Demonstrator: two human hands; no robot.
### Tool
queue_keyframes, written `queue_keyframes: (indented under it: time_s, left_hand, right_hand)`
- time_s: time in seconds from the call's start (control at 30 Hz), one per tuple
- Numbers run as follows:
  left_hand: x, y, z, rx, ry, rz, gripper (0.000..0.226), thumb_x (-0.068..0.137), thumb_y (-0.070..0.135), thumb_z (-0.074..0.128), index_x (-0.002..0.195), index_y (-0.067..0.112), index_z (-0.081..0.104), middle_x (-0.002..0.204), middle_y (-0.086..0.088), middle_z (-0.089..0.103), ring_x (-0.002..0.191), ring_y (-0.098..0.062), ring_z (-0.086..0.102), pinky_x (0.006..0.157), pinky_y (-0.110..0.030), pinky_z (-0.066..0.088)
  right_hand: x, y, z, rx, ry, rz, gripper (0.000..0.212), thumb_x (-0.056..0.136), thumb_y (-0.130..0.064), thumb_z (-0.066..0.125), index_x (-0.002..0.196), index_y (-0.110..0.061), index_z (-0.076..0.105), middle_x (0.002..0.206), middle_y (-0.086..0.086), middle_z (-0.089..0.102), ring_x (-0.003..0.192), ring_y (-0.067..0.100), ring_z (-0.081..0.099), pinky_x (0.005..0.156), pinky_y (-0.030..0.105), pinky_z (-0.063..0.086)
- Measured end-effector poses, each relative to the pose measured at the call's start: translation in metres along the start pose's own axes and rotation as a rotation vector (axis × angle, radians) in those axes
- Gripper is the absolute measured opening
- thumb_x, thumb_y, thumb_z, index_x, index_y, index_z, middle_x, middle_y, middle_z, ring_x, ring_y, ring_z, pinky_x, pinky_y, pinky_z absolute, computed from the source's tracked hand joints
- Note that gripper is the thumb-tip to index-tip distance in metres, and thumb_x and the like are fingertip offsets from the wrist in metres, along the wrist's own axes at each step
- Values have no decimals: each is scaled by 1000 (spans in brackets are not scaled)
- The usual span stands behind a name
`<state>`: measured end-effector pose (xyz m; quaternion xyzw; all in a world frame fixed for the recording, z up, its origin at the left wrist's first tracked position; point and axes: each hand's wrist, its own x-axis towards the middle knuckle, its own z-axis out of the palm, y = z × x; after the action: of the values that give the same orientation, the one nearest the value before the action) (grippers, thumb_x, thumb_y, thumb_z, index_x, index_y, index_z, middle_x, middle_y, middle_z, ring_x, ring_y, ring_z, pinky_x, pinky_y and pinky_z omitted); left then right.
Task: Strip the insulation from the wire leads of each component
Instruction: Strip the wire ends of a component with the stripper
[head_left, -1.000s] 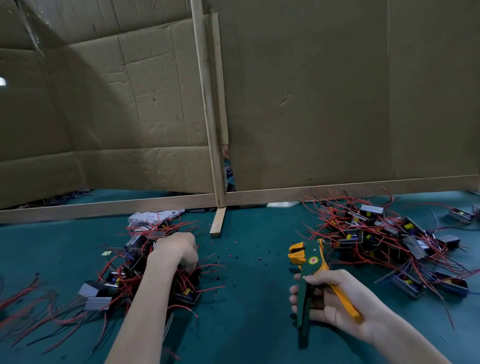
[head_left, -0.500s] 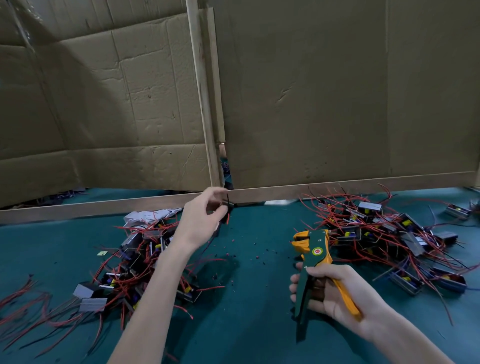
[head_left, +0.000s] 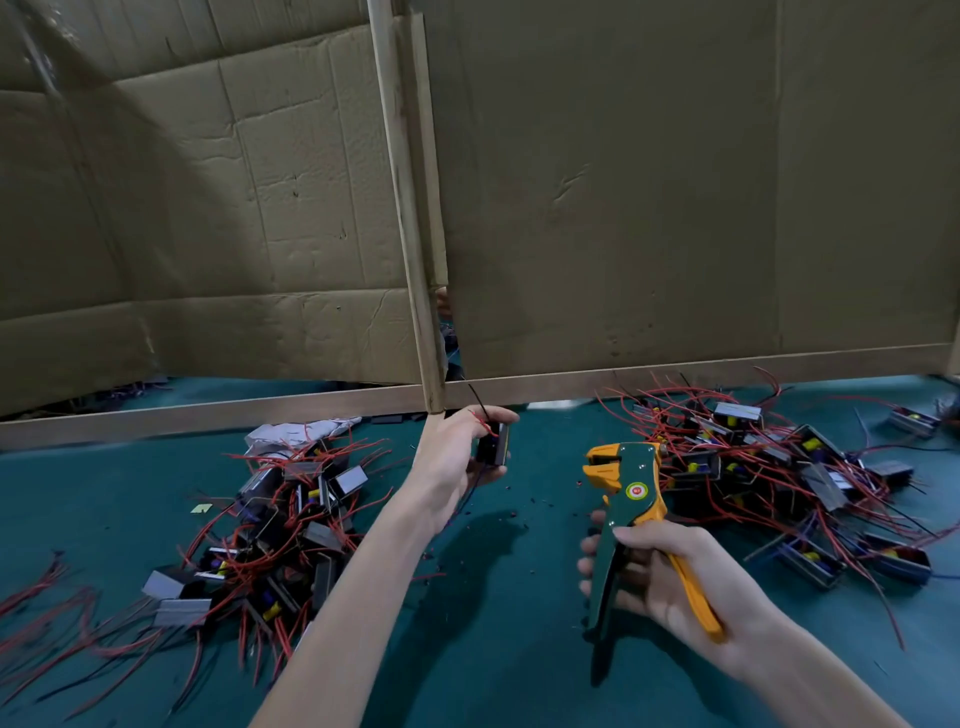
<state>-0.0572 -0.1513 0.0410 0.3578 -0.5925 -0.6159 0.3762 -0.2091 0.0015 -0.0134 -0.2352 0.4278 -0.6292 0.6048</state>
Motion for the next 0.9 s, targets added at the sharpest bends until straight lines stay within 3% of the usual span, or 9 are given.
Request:
queue_keyframes:
  time_s: [0.13,0.27,0.37,0.43,0.57,0.73,0.9]
  left_hand:
    - [-6,-2,-3,65,-59,93,30,102,16,42,86,20,67,77,-2,58,80,-21,56,58,-22,47]
    - [-8,2,-3,129,-92,159,30,99,28,48,73,23,64,76,-2,56,79,-19,54,63,-27,46]
    - [-11,5,0,218,-193,255,28,100,23,44,76,19,59,91,-1,62,88,-17,53,71,-23,41]
    - [-13,7,2,235,-271,307,26,100,16,41,80,14,58,101,2,66,91,-13,56,74,-21,45]
    - [-18,11,3,240,-350,329,25,101,14,42,85,17,61,82,8,69,75,-4,57,64,-16,47]
    - [-22,15,3,276,-371,329,17,99,16,48,92,18,64,77,8,68,71,-1,56,63,-12,43]
    - [-23,15,1,264,-330,290,8,94,11,57,88,14,60,69,6,68,63,-5,56,55,-15,43]
  right_hand:
    - [-2,-1,3,21,-50,-15,50,77,-5,60,125,8,53,93,27,64,78,37,67,66,45,58]
    - [-6,-2,6,12,-98,-31,46,75,-6,65,119,5,58,93,29,63,77,38,66,66,44,58]
    - [-9,-2,9,-43,-121,-39,45,70,-3,73,111,3,59,93,32,65,77,40,67,64,42,57]
    - [-10,-2,10,-81,-126,-48,46,65,-2,81,105,2,59,94,33,66,78,42,68,64,42,58]
    - [-11,-3,9,-88,-161,-67,42,63,-9,80,99,0,61,91,32,66,80,43,68,65,44,58]
    - [-13,-5,9,-72,-217,-64,55,44,-16,96,91,-3,71,88,31,64,77,42,67,66,46,57]
    - [-14,-5,12,-60,-252,-66,31,63,-6,81,92,-3,70,85,30,63,74,41,67,64,46,57]
